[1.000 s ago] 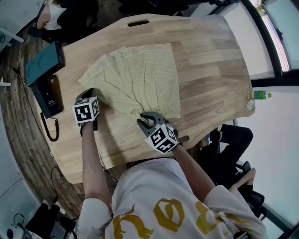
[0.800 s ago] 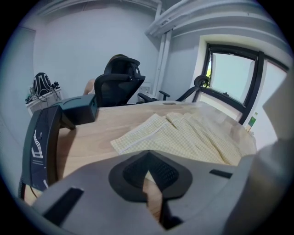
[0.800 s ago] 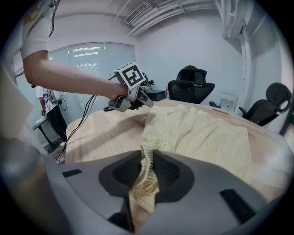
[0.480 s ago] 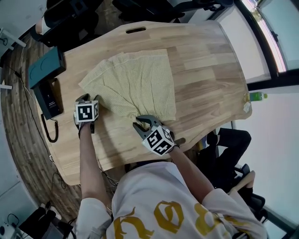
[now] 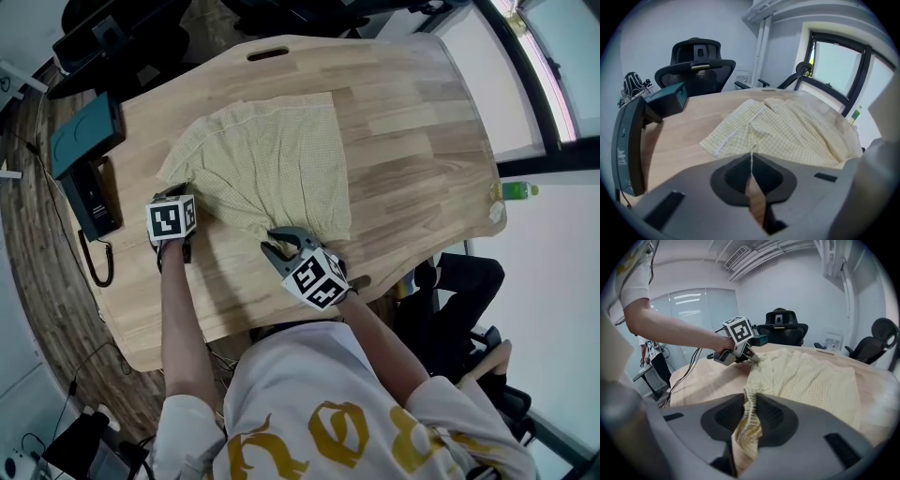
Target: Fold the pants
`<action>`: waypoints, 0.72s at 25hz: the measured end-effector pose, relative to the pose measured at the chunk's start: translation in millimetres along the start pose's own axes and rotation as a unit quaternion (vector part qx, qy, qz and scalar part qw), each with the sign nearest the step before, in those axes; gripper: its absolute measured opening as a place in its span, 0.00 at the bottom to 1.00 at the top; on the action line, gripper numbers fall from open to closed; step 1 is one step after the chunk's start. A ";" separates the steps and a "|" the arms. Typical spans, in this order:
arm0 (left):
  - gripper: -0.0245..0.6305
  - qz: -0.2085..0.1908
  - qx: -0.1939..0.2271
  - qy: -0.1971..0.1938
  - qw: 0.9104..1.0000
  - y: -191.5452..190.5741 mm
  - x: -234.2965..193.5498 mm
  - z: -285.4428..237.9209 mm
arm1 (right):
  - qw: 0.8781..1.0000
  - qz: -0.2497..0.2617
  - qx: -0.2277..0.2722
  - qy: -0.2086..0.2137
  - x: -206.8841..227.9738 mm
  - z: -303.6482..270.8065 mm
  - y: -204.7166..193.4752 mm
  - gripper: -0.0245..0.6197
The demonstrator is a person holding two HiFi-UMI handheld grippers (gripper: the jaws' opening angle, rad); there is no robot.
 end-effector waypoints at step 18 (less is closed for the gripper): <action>0.06 0.049 0.055 0.019 0.997 -29.4 -20.5 99.3 | 0.999 0.017 0.042 0.011 -54.1 33.2 8.8 0.15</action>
Point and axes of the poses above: the fingertips, and each gripper's own axes: z backward along the fingers, x to its right, y out of its top, the point moved 9 cm from there along z, backward along the fingers, and after that the axes turned 3 degrees about y, right-handed, at the moved point
